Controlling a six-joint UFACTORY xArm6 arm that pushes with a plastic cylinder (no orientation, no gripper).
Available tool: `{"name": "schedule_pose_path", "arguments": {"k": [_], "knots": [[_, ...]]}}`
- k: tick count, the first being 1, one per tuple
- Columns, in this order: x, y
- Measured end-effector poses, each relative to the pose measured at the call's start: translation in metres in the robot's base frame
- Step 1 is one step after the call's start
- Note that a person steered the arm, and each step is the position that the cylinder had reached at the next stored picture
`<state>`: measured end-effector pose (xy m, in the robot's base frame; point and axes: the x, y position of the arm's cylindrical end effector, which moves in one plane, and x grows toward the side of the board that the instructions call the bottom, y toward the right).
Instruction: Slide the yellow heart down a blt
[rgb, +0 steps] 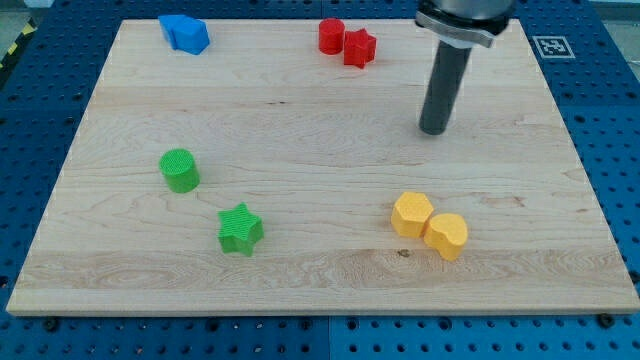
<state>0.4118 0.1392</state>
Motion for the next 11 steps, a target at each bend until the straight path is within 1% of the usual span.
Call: {"name": "schedule_pose_path", "arguments": {"k": [2, 3, 4, 5, 6, 8, 9, 11], "knots": [[0.001, 0.0], [0.019, 0.0], [0.047, -0.003], [0.062, -0.046], [0.083, -0.051], [0.094, -0.022], [0.107, -0.01], [0.127, -0.003]]}}
